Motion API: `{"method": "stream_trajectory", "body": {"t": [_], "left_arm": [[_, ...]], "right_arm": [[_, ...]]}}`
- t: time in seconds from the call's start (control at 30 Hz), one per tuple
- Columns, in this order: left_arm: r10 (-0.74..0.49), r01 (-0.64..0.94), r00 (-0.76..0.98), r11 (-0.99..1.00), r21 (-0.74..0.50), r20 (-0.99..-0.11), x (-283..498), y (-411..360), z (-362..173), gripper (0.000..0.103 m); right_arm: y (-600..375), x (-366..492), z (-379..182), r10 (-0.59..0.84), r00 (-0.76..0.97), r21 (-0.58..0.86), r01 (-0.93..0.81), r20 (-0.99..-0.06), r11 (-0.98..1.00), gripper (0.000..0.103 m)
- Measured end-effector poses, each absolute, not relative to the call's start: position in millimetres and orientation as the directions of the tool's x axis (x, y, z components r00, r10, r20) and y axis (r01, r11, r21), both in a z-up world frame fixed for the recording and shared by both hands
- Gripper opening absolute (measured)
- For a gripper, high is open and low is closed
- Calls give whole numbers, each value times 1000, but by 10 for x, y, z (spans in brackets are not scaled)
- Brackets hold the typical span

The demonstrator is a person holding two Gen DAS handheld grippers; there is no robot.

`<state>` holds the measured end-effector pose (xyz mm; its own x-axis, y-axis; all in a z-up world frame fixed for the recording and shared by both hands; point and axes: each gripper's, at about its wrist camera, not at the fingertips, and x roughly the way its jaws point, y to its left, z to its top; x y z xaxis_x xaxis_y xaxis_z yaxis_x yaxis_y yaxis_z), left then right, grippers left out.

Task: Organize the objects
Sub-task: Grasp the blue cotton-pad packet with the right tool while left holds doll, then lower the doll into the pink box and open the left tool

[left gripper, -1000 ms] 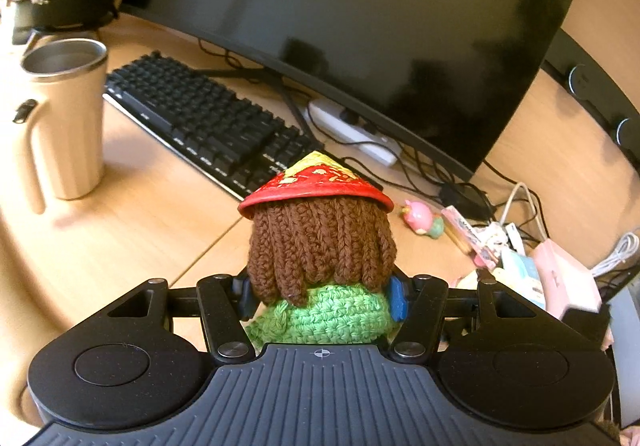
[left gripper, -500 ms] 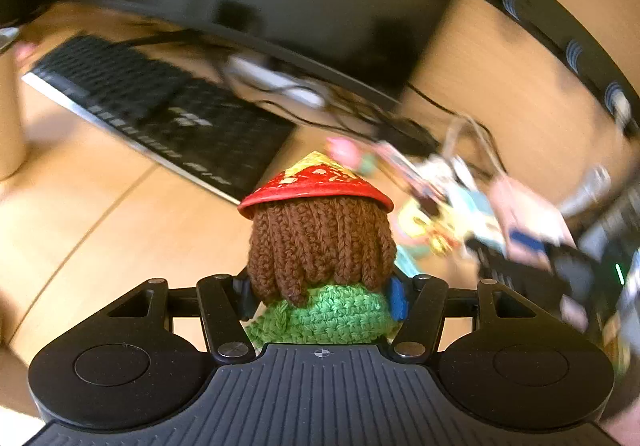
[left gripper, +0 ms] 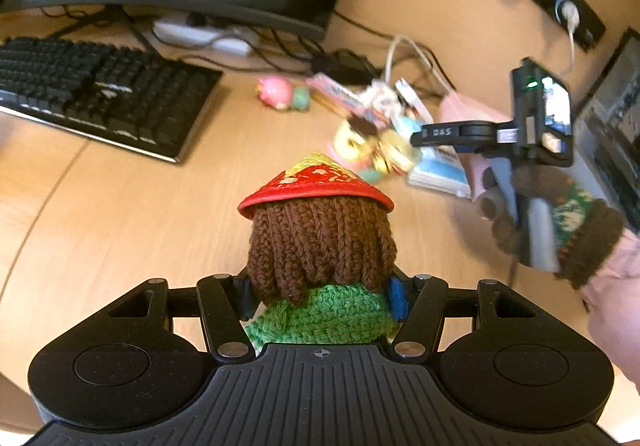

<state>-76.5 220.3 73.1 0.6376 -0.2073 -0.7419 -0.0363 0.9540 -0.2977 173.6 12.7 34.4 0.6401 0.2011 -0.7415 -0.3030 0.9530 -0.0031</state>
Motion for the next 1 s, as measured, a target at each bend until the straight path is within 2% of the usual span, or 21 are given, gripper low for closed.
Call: {"method": "stream_trajectory", "body": {"t": [0.03, 0.13, 0.27, 0.4, 0.6, 0.8, 1.0], "left_arm": [[-216, -21, 623, 956, -292, -752, -737, 2168, 714, 64], [-257, 54, 576, 959, -278, -776, -613, 1987, 631, 64], [-332, 152, 539, 942, -298, -774, -457, 1652, 604, 64], [-434, 226, 534, 900, -372, -726, -147, 1212, 856, 64], [-475, 324, 621, 880, -348, -623, 489, 369, 1375, 64], [-464, 251, 693, 873, -419, -552, 1322, -294, 1230, 66], [-319, 139, 670, 941, -309, -670, 1725, -644, 590, 66]], "right_arm": [[92, 1651, 364, 206, 631, 6, -304, -748, 953, 50], [-102, 1292, 441, 234, 597, 50, -309, -767, 950, 48], [-576, 617, 780, 265, 618, 76, -315, -740, 946, 48], [-1244, 73, 1168, 227, 678, 63, -258, -700, 964, 48], [-1926, -436, 1495, 116, 777, -14, -158, -619, 987, 48], [-2202, -515, 1443, 117, 802, -9, -151, -586, 989, 48], [-2283, -454, 1263, 159, 784, 19, -185, -600, 982, 48]]}}
